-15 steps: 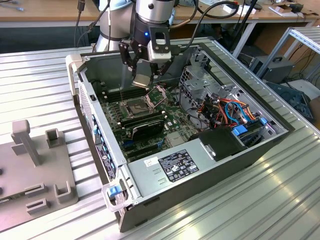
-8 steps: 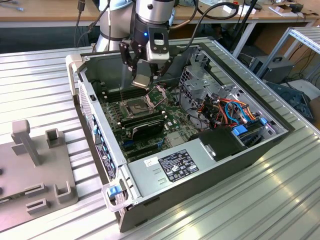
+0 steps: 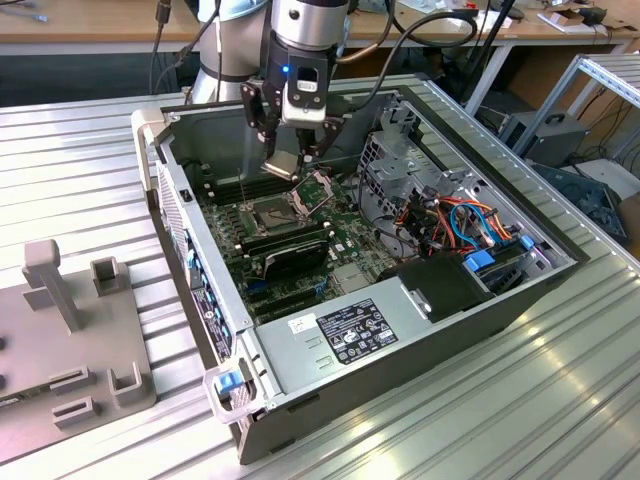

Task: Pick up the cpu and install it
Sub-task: 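Place the cpu into insertion slot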

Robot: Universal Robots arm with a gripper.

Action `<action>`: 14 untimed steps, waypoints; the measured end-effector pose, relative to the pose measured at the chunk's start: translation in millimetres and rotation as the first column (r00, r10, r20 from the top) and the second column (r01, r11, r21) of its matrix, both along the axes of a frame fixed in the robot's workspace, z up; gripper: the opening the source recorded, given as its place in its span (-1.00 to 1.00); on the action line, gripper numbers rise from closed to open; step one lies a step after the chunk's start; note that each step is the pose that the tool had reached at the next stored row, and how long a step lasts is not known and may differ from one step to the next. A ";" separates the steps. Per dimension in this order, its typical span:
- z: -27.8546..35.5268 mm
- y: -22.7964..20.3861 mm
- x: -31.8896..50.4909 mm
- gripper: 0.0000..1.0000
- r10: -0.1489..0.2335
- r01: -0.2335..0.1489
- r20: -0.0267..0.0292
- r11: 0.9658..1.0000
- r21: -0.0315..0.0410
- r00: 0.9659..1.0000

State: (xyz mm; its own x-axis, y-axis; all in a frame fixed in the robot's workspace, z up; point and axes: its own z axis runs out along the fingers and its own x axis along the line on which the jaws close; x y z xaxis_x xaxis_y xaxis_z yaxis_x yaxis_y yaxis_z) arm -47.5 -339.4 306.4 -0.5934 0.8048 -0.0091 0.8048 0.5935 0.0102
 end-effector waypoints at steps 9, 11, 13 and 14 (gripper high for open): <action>-4.0 0.0 0.0 0.09 -0.183 0.183 0.000 0.983 0.000 0.983; -5.3 0.0 0.0 0.09 -0.228 0.228 0.000 0.974 0.000 0.974; -6.8 0.0 0.0 0.09 -0.284 0.284 0.000 0.959 0.000 0.959; -7.3 0.0 0.0 0.09 -0.301 0.301 0.000 0.954 0.000 0.954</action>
